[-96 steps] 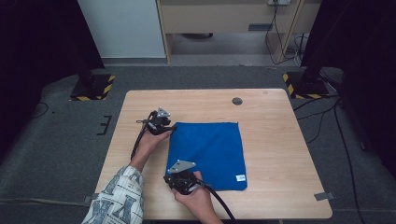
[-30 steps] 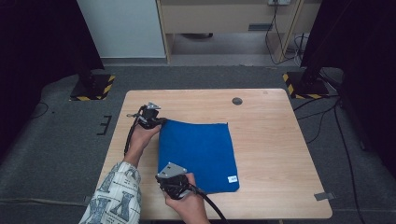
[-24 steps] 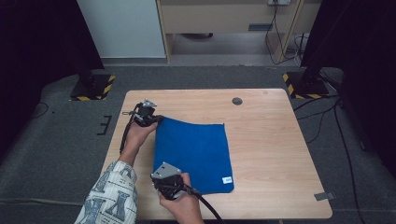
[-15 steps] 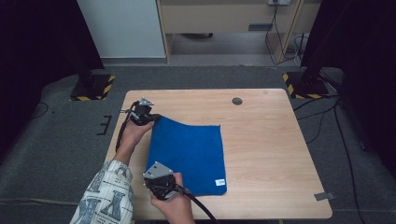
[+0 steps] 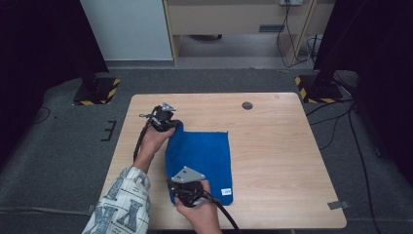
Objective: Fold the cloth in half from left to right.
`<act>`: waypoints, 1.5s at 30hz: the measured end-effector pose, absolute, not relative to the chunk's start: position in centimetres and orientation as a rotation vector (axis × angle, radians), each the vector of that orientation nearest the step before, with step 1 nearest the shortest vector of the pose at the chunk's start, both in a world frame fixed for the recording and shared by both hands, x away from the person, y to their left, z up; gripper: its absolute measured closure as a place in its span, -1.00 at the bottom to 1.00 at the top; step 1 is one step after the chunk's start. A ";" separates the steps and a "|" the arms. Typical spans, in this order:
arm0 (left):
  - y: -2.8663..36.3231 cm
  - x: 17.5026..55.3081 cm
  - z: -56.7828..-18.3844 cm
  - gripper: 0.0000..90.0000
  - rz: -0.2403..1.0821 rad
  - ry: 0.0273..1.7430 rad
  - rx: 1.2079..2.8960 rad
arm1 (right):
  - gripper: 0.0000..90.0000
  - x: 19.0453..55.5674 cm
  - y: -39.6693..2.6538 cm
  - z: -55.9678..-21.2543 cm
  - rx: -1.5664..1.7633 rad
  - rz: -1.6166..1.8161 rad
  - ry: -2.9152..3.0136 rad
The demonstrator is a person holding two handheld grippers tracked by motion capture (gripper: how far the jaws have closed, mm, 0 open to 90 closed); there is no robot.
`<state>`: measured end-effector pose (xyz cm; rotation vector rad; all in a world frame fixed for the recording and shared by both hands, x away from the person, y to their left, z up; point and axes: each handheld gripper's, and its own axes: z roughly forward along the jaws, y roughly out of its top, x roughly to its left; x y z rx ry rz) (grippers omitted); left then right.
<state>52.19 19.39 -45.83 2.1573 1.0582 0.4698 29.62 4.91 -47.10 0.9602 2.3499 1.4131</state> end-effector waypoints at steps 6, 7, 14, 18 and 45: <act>16.5 52.3 -46.6 0.95 0.460 1.039 2.188 | 0.95 29.4 1.1 -47.6 1.023 1.404 2.313; 15.5 52.3 -46.8 0.95 0.456 1.041 2.186 | 0.95 29.2 0.6 -47.7 1.018 1.392 2.316; 13.2 52.6 -46.7 0.95 0.470 1.035 2.164 | 0.95 28.9 -2.2 -48.3 1.014 1.330 2.316; 12.2 52.6 -46.9 0.95 0.452 1.023 2.182 | 0.95 28.8 -3.6 -48.5 1.043 1.335 2.299; 8.0 52.8 -48.1 0.95 0.395 0.984 2.198 | 0.95 28.2 -7.4 -48.8 1.043 1.291 2.305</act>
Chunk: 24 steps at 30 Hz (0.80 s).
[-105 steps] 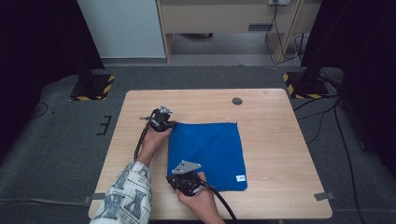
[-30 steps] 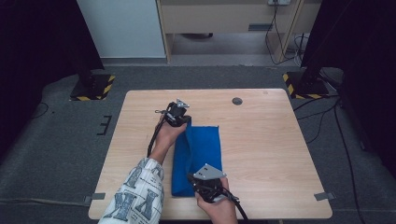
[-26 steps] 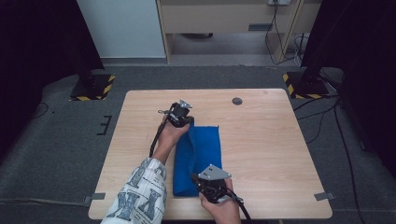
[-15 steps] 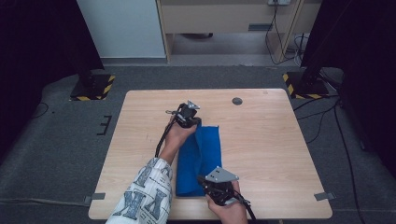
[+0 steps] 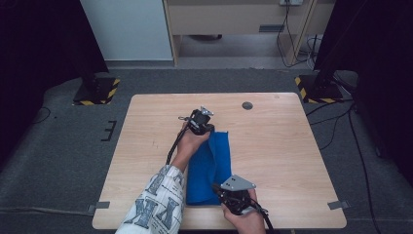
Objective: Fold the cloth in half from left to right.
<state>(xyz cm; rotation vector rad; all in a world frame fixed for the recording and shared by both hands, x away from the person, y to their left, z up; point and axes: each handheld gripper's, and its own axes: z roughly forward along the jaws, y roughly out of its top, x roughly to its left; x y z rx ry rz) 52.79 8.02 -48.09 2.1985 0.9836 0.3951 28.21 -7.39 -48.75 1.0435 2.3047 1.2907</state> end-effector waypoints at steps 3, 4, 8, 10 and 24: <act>7.6 52.7 -48.3 0.95 0.391 0.981 2.202 | 0.95 28.3 -7.8 -48.8 1.049 1.288 2.306; 7.5 52.7 -48.3 0.95 0.391 0.981 2.201 | 0.95 28.3 -8.0 -48.9 1.051 1.286 2.312; 7.0 52.8 -48.3 0.95 0.391 0.976 2.205 | 0.95 28.3 -8.4 -49.1 1.058 1.277 2.323; 6.9 52.9 -48.4 0.95 0.390 0.982 2.201 | 0.95 28.3 -8.6 -49.2 1.057 1.275 2.331; 5.2 52.8 -48.9 0.94 0.361 0.968 2.242 | 0.95 27.8 -10.1 -49.8 1.081 1.262 2.357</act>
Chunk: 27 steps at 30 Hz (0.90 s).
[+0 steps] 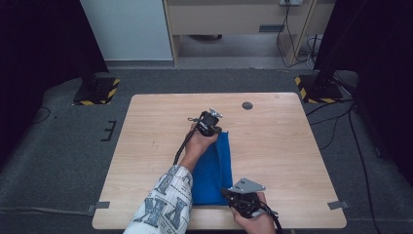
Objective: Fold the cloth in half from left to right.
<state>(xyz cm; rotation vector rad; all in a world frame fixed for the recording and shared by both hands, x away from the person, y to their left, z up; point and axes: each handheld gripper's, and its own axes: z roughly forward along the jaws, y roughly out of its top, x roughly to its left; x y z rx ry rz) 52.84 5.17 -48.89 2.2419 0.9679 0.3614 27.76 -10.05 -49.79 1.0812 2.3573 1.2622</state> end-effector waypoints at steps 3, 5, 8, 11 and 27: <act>4.8 52.9 -49.3 0.94 0.352 0.970 2.251 | 0.95 27.7 -10.5 -50.2 1.090 1.248 2.364; 4.7 53.0 -49.5 0.94 0.349 0.974 2.251 | 0.95 27.7 -10.7 -50.4 1.103 1.244 2.364; 4.5 53.1 -49.7 0.94 0.342 0.978 2.239 | 0.94 27.9 -10.9 -50.7 1.115 1.245 2.365; 4.2 53.1 -49.8 0.94 0.339 0.974 2.238 | 0.94 27.9 -10.9 -50.9 1.108 1.234 2.375; 3.4 53.3 -50.4 0.92 0.316 0.997 2.243 | 0.94 27.8 -11.4 -51.1 1.117 1.233 2.384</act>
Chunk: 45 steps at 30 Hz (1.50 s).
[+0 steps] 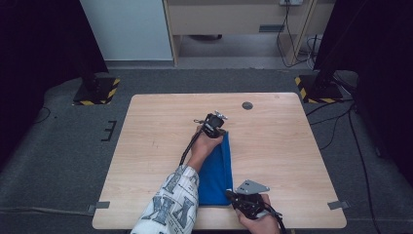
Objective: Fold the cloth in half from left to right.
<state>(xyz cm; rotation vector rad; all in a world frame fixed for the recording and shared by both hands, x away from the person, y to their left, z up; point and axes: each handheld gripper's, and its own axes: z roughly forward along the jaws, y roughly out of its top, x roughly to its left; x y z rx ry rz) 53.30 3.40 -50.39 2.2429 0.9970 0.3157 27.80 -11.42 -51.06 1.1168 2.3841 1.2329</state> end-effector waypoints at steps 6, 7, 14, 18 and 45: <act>3.3 53.2 -50.3 0.91 0.323 0.990 2.239 | 0.95 27.7 -11.6 -51.0 1.110 1.232 2.391; 3.2 53.1 -50.3 0.91 0.324 0.992 2.237 | 0.95 27.7 -11.6 -51.1 1.109 1.229 2.393; 3.2 53.1 -50.2 0.63 0.347 0.991 2.225 | 0.78 28.0 -11.6 -51.8 1.137 1.196 2.412; 3.4 52.8 -49.8 0.17 0.364 0.980 2.187 | 0.36 28.2 -11.8 -51.8 1.131 1.183 2.432; 10.3 48.3 -45.8 -0.87 0.364 0.939 2.145 | -0.68 33.2 -13.3 -49.9 1.202 1.150 2.391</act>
